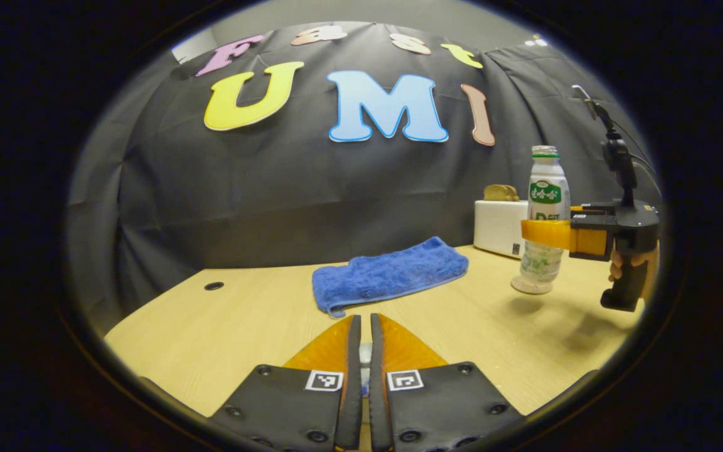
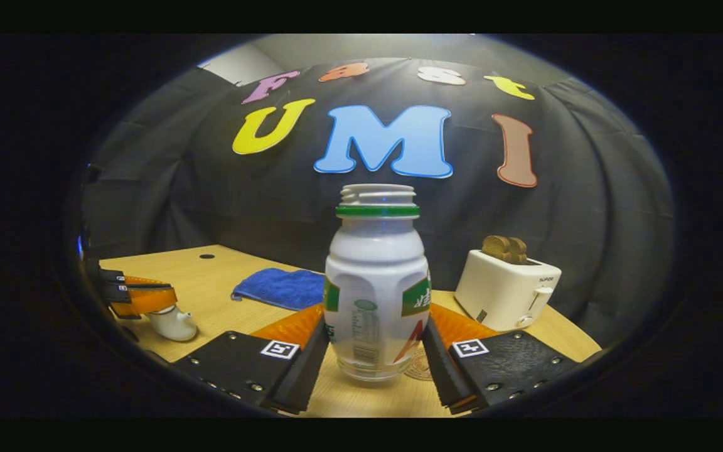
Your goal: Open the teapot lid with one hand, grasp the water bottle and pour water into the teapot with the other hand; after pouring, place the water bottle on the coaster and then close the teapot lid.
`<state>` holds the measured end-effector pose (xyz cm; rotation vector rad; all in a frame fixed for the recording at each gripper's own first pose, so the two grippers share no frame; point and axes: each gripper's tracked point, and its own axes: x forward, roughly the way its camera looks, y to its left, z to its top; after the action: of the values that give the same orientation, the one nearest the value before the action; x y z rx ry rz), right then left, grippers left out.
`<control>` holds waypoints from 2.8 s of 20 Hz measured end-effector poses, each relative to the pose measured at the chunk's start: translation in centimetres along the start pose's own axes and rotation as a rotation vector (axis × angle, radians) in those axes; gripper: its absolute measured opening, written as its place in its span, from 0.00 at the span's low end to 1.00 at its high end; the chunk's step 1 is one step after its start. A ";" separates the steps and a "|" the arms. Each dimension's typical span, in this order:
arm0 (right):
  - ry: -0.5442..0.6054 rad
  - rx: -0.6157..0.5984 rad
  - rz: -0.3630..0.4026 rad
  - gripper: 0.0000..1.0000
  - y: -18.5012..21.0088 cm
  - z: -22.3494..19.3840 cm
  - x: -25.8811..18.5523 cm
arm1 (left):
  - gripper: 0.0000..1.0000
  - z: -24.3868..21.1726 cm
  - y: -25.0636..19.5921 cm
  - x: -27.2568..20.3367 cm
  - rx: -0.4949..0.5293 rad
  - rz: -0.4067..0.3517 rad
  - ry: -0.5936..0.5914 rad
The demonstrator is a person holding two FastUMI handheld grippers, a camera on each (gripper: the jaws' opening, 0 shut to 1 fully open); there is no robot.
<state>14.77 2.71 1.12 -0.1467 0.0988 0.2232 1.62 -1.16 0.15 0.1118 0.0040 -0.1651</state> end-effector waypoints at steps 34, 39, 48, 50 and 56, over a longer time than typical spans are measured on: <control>0.123 0.124 -0.194 0.77 -9.0 -7.2 4.7 | 0.93 6.4 0.5 -5.1 -0.028 0.056 -0.259; 0.074 0.075 -0.221 0.99 -9.0 -6.3 3.7 | 0.96 6.8 1.2 -5.5 -0.027 0.080 -0.276; -0.011 0.119 -0.204 0.99 -3.7 -2.8 -9.9 | 1.00 6.3 -4.0 -11.4 -0.070 0.067 -0.275; -0.005 0.150 -0.206 0.99 -0.8 -3.8 -13.5 | 1.00 5.3 -6.6 -12.4 -0.110 0.041 -0.260; 0.005 0.112 -0.226 0.99 5.1 -5.8 -17.2 | 1.00 1.3 -9.0 -11.6 -0.097 0.077 -0.152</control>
<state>-3.52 3.08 -3.30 -0.0464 0.0984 -0.0081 -11.34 -8.26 0.56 0.0027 -0.1437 -0.0960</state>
